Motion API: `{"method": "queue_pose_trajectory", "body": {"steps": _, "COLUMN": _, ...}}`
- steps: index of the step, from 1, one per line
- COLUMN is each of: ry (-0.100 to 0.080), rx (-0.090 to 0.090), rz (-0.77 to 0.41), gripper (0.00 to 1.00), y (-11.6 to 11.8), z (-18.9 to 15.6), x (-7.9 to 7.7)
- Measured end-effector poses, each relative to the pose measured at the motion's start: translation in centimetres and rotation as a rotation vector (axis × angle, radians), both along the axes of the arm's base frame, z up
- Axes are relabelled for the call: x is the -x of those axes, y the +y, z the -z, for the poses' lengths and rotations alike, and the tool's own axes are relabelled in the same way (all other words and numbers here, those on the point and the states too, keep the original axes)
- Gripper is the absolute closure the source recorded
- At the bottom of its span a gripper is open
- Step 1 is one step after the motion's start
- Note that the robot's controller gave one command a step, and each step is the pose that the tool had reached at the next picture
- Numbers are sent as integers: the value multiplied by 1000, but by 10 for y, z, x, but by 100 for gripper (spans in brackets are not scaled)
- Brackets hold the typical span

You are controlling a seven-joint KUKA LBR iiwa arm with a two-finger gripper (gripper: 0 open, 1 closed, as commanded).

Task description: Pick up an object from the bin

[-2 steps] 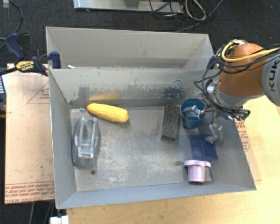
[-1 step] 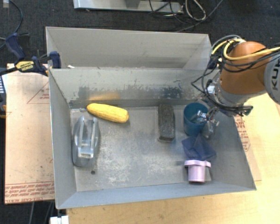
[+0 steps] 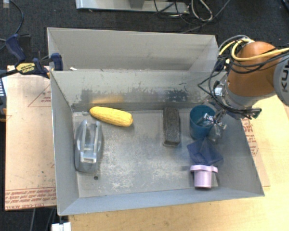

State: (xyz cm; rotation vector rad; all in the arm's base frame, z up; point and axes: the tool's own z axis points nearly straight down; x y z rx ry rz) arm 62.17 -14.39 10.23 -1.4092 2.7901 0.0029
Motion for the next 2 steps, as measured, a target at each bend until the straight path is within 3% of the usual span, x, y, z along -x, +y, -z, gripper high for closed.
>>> {"method": "queue_pose_trajectory", "body": {"steps": 1, "ry": -2, "rx": -1, "rz": 1, "gripper": 100, "y": 0, "z": -4, "x": -1}}
{"method": "queue_pose_trajectory", "body": {"steps": 2, "ry": 6, "rx": -4, "rz": 2, "gripper": 100, "y": 2, "z": -24, "x": 2}}
